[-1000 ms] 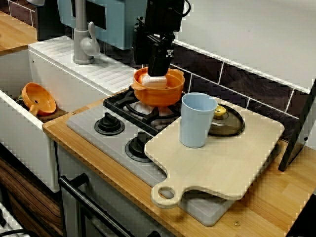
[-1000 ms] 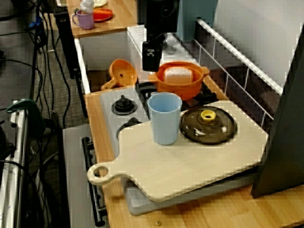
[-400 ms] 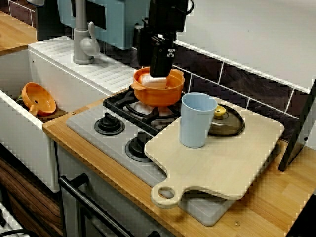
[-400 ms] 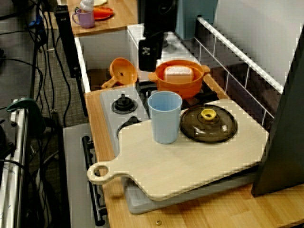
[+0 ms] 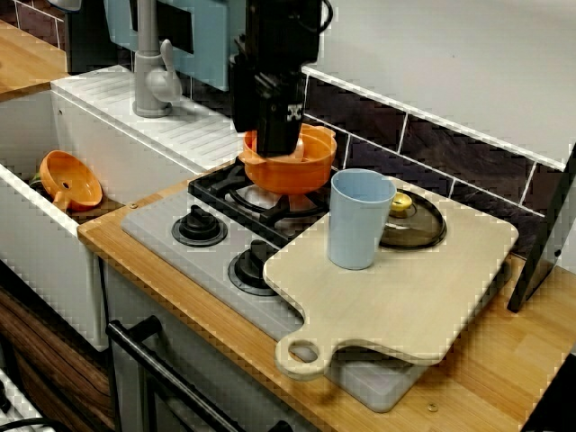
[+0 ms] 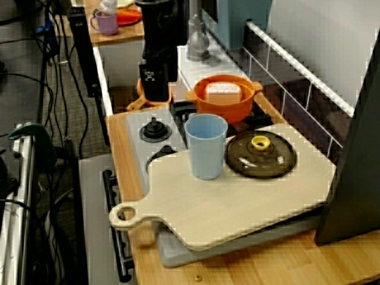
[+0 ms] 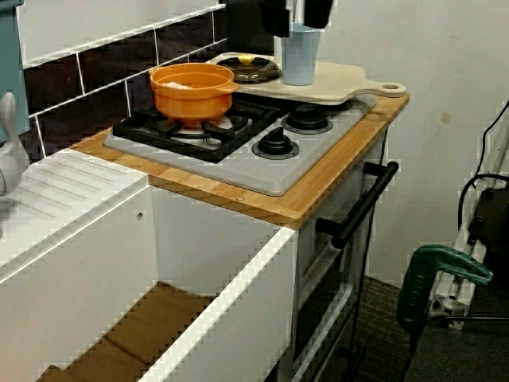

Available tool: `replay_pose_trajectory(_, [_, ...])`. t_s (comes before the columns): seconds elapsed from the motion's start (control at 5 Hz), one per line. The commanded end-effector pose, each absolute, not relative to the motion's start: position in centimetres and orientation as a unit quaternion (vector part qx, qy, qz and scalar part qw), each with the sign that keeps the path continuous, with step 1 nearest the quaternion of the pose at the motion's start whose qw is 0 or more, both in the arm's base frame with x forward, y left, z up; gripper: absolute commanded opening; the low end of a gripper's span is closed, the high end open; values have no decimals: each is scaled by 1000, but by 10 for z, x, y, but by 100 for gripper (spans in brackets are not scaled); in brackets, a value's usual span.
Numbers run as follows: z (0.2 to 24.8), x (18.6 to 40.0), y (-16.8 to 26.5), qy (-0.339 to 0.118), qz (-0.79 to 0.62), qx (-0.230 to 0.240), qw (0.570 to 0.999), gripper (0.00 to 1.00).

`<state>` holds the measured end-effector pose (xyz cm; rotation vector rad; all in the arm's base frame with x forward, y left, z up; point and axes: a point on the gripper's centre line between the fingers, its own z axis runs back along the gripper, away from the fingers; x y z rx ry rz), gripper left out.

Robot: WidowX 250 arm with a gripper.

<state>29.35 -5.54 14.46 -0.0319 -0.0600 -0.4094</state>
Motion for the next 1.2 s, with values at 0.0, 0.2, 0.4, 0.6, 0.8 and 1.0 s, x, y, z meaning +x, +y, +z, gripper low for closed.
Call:
replay_pose_trajectory(0.0, [131, 274, -71, -96, -117, 31, 988, 100])
replay_pose_trajectory(0.2, [120, 271, -73, -101, -66, 28, 992, 100])
replay_pose_trajectory(0.4, [117, 268, -72, -107, -50, 16, 993, 100])
replay_pose_trajectory(0.6, [114, 270, -67, -98, -62, -11, 993, 100])
replay_pose_trajectory(0.8, [113, 269, -64, -108, -71, -31, 991, 100])
replay_pose_trajectory(1.0, [109, 263, -65, -144, -82, -37, 986, 100])
